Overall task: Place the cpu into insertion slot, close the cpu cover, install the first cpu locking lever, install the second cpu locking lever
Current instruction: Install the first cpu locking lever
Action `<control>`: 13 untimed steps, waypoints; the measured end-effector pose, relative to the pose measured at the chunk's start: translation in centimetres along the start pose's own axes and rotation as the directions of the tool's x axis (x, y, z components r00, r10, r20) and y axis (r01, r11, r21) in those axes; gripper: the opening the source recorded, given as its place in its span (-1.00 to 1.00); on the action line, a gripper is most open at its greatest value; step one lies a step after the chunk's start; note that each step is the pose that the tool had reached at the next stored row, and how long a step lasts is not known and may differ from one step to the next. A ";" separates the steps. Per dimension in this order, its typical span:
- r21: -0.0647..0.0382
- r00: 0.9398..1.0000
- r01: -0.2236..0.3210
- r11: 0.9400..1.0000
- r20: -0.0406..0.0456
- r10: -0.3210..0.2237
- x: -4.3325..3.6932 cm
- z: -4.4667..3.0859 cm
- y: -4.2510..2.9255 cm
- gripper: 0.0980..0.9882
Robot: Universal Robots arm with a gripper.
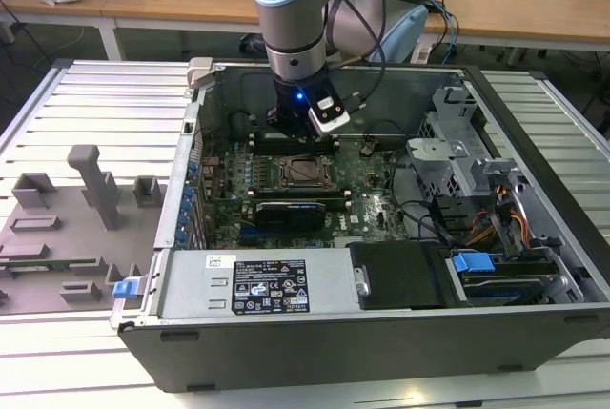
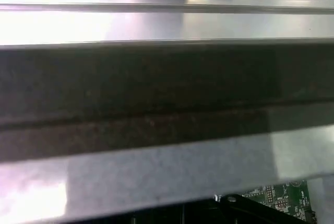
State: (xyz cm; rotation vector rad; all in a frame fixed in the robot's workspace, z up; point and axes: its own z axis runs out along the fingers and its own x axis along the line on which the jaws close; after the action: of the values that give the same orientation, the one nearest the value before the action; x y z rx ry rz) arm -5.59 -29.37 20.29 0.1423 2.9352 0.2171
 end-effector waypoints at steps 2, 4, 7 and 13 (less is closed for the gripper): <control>0.000 1.000 0.000 1.000 0.000 0.000 0.00 0.07 -0.16 -0.98; 0.000 1.000 0.000 1.000 0.000 0.000 0.00 0.13 -0.25 -0.98; 0.000 1.000 0.000 1.000 0.000 0.000 0.02 0.27 -0.42 -0.98; 0.000 1.000 0.000 1.000 0.000 0.000 0.02 0.37 -0.64 -0.98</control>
State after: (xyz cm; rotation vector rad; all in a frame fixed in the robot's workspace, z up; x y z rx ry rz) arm -5.59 -29.95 19.82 0.1426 2.9351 0.2171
